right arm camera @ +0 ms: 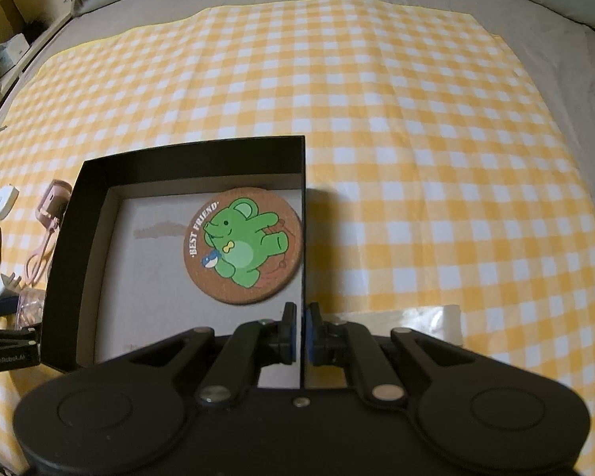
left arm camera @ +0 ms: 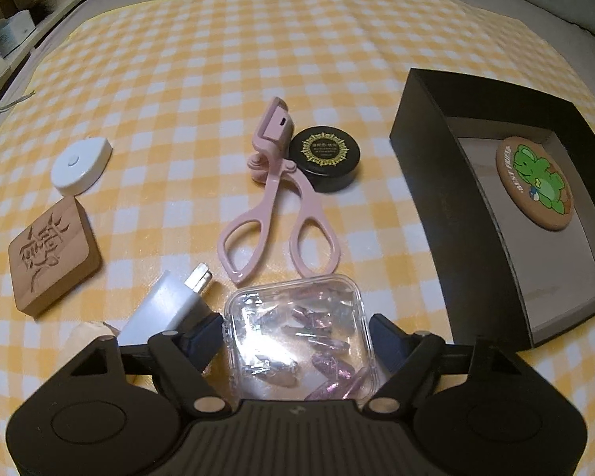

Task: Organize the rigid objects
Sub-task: 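Move the left gripper to the clear plastic clip case and grasp it, then place the clear case in the box beside the coaster and release, then move the left gripper to the carved wooden block and grasp it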

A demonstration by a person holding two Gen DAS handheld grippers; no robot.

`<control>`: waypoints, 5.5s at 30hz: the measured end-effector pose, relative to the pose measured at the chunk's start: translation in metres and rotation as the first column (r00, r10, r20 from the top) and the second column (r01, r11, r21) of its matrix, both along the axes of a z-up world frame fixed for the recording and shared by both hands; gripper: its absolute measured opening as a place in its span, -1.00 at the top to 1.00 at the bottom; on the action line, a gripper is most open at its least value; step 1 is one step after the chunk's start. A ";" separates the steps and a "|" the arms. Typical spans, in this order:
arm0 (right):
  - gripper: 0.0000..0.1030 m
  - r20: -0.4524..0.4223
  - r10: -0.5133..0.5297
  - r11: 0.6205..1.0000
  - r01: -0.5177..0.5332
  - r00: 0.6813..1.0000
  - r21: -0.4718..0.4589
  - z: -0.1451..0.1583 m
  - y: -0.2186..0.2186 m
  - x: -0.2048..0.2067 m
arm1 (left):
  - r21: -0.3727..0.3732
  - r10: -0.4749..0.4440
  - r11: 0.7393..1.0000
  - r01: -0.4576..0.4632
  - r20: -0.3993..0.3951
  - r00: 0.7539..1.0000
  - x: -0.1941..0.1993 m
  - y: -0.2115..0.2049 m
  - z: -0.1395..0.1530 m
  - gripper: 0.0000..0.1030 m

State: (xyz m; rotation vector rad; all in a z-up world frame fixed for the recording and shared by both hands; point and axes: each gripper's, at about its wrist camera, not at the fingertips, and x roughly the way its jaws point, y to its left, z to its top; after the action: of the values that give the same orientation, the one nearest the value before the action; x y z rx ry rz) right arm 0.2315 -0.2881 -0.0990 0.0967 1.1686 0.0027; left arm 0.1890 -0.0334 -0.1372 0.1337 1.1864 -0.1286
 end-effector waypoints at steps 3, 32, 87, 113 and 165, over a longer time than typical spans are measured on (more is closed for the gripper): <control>0.90 -0.002 0.001 1.000 -0.001 1.000 -0.004 0.004 -0.003 0.003 | -0.018 0.004 1.000 -0.004 -0.015 1.000 0.001 0.002 0.001 -0.55; 0.94 0.017 -0.018 0.998 0.017 1.000 0.054 0.032 -0.023 -0.029 | -0.402 -0.016 0.915 0.012 -0.008 1.000 0.016 -0.115 0.052 -0.55; 0.92 -0.019 -0.084 0.980 0.086 0.996 0.177 0.051 -0.122 -0.064 | -0.362 -0.261 0.897 0.253 0.027 0.965 0.005 -0.154 0.038 -0.77; 0.93 -0.001 -0.056 0.991 0.056 0.998 0.125 0.050 -0.116 -0.061 | -0.125 -0.103 0.979 0.164 0.393 0.914 0.000 -0.048 0.109 -1.00; 0.93 0.006 -0.009 0.997 0.008 1.000 0.071 0.050 -0.112 -0.057 | 0.042 0.520 0.851 -0.523 0.068 0.851 0.086 0.152 0.024 -0.50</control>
State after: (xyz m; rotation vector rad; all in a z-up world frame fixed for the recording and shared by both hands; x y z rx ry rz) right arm 0.1741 -0.4001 -0.0495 0.1643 1.1619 0.0370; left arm 0.2753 0.1190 -0.1135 -0.1383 1.1349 0.3909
